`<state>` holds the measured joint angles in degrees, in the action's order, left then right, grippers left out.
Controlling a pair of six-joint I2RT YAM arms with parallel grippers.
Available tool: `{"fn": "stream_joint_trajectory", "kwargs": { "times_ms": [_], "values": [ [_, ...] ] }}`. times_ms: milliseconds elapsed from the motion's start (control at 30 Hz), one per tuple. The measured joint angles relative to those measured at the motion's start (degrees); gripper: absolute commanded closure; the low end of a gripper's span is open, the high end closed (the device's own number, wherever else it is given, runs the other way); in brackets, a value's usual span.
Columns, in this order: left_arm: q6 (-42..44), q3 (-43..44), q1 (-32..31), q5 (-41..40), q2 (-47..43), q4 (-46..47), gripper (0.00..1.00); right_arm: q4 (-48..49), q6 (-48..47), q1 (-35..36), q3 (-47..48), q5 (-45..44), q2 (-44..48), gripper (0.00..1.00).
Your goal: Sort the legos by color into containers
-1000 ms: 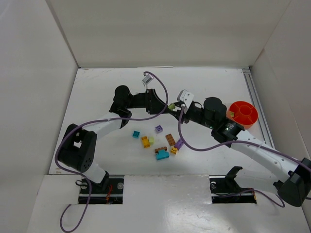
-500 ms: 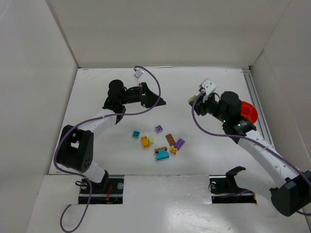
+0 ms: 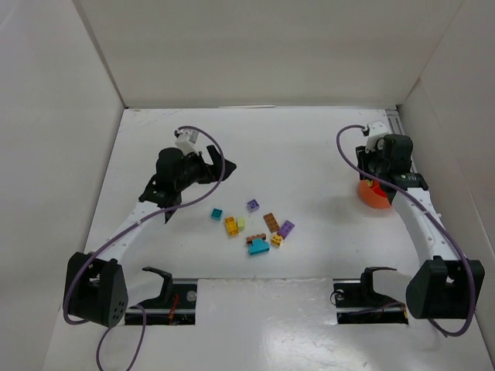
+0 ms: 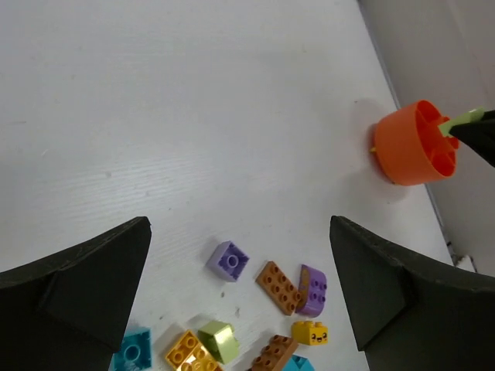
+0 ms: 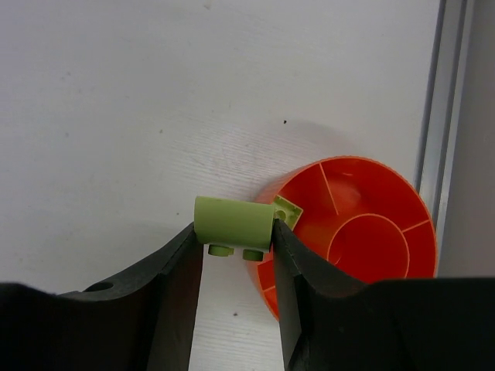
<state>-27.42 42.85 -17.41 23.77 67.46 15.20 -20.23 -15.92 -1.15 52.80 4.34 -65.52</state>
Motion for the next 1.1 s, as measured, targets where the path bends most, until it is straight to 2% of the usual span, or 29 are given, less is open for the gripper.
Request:
{"fn": "stream_joint_trajectory", "kwargs": {
  "times_ms": [233,700,767,933,967,1100],
  "values": [
    [0.0,-5.8,0.1,-5.8,-1.1,-3.9,0.0,-2.4,-1.1,-0.8,4.1,-4.5,-7.0,0.89],
    [0.0,-6.0,0.1,-7.7,-0.3,-7.0,0.0,-3.4,-2.3,-2.4,4.9,-9.5,-9.9,0.81],
    [0.0,-6.1,0.1,-7.7,-0.3,-7.4,0.0,-3.4,-2.3,-2.6,4.9,-9.9,-10.3,0.76],
    [0.0,-7.1,0.1,-7.7,-0.3,-7.8,0.0,-3.4,-2.3,-2.7,4.9,-11.0,-10.3,0.71],
    [0.0,-7.2,0.1,-7.7,-0.3,-7.8,0.0,-3.4,-2.4,-2.7,4.9,-11.3,-10.3,0.66],
    [-0.1,-7.3,0.1,-7.7,-0.4,-8.3,0.0,-3.4,-2.3,-2.7,4.9,-11.9,-10.3,0.56]
  ]
}}
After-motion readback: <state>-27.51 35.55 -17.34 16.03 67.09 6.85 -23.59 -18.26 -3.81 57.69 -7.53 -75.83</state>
